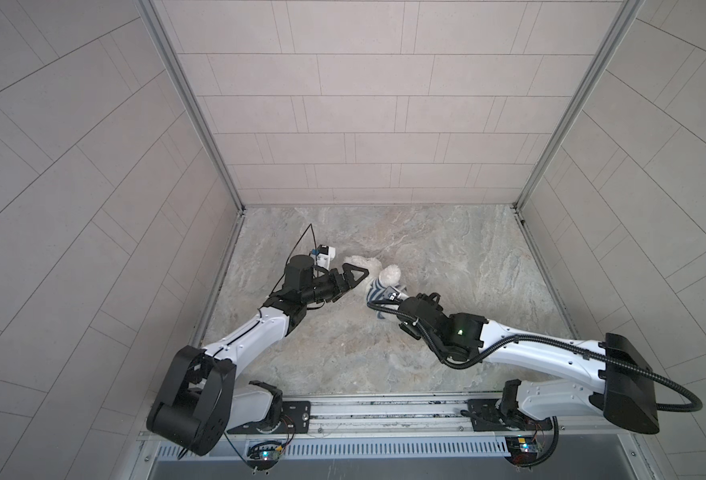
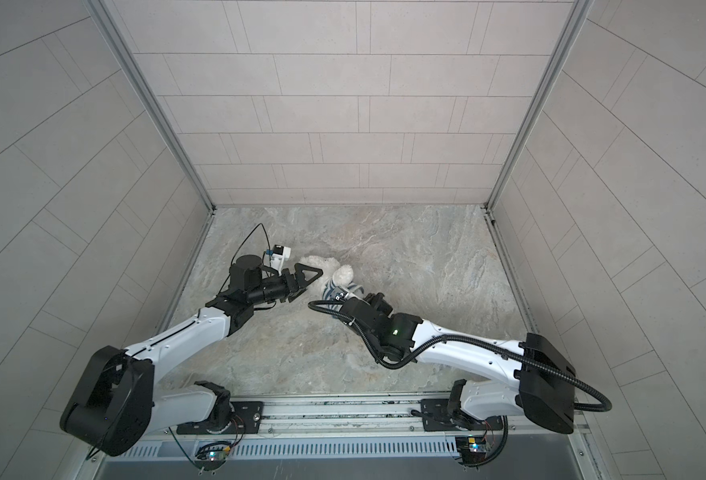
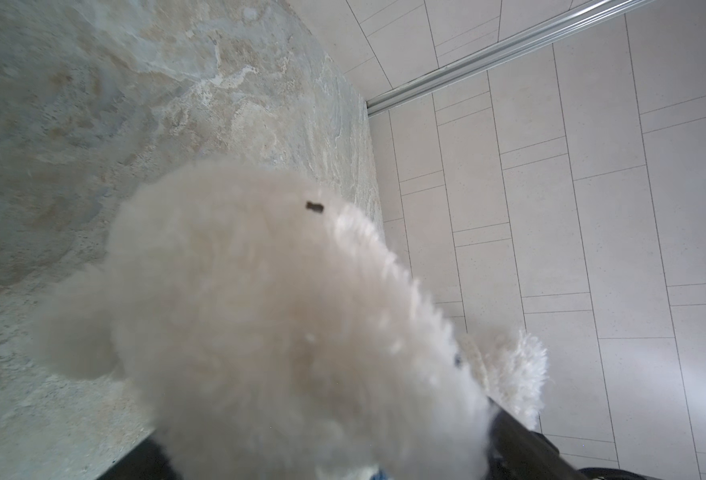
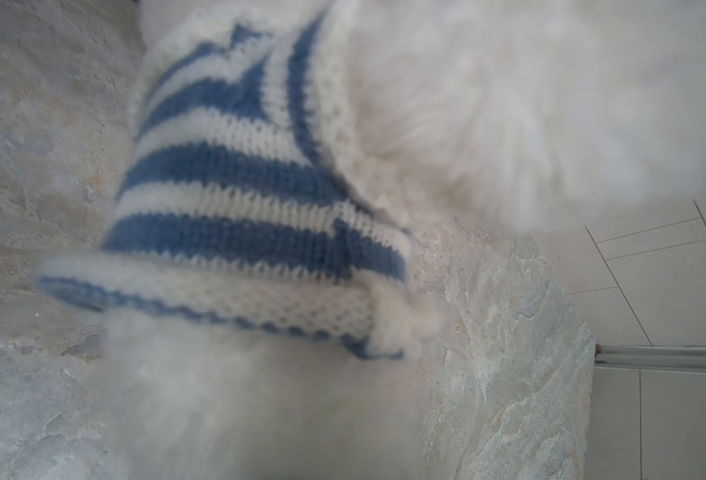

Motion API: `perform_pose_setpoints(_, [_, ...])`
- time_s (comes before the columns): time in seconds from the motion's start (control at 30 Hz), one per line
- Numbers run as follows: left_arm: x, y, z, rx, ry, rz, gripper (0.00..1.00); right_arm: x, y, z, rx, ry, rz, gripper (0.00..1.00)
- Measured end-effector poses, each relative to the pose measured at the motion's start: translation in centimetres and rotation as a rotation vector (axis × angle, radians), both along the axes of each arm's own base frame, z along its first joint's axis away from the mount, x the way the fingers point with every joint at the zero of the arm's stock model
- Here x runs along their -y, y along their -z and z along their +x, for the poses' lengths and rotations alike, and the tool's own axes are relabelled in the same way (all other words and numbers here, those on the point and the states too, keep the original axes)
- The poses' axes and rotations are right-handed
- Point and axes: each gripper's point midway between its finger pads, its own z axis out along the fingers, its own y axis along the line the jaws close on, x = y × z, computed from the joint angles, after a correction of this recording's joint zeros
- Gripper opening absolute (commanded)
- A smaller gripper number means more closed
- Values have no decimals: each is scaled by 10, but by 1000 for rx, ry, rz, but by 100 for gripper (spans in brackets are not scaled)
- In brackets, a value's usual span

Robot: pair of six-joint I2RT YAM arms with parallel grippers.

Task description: Dress the teddy bear

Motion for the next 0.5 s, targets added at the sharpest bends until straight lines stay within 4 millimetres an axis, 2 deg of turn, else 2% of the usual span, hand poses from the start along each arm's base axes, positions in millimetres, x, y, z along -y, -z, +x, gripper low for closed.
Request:
perform_pose_setpoints(0.3, [-10, 30, 3, -67, -51, 70, 100, -35, 53, -25, -83, -98, -99, 18])
perform_pose_setpoints(0.37, [-15, 39, 2, -90, -64, 88, 100, -48, 64, -32, -109, -117, -114, 22])
perform_pose_setpoints(0.5, [-27, 57, -3, -132, -86, 133, 100, -79, 75, -47, -140, -156, -102, 31])
